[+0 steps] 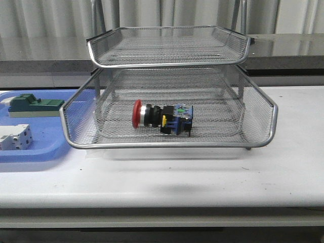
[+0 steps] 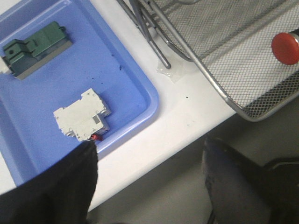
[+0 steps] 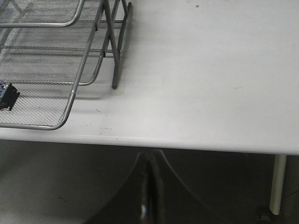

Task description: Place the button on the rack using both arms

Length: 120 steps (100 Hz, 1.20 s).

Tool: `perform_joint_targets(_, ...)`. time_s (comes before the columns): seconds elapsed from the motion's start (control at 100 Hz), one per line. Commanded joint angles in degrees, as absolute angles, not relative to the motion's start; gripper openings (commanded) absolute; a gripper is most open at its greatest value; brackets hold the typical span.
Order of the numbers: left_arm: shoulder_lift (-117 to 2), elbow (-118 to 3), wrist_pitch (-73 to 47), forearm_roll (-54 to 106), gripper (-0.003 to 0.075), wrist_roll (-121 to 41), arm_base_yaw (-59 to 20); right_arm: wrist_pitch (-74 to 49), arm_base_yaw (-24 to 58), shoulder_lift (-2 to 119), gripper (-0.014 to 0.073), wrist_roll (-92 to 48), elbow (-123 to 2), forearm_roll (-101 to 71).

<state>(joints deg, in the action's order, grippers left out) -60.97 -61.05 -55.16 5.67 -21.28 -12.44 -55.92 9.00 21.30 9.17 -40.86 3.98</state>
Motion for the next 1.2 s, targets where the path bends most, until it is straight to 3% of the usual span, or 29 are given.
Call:
perform_joint_targets(0.0,-54.3,-56.7,-45.7,6.5,0.0460,-18.1,-11.3,-52.6,8.9,21.8,-0.0070,9.0,-42.8,4.7)
perform_joint_targets(0.33,-33.1,-36.4,-26.9,6.8,0.0460,-13.1,-4.9,-52.6,8.9,21.8,-0.0070,9.0,-42.8,4.7)
perform_joint_targets(0.58,-20.3,-23.3,-14.8,11.9,0.0460,-13.1,-4.4,-52.6,8.9,21.8,-0.0070,9.0,-42.8,4.7)
perform_joint_targets(0.87,-17.1,-15.4,-0.4,14.9,0.0460,-13.1,-4.4,-52.6,8.9,21.8,-0.0070,9.0,-42.8,4.7)
perform_joint_targets(1.08,-17.1,-15.4,1.8,14.9,0.0458,-13.1,-4.4,-52.6,8.9,21.8,-0.0070,9.0,-42.8,4.7)
perform_joint_targets(1.19,-17.1,-15.4,2.0,14.9,0.0406,-13.1,-4.4,-52.6,8.9,21.8,-0.0070,9.0,-42.8,4.7)
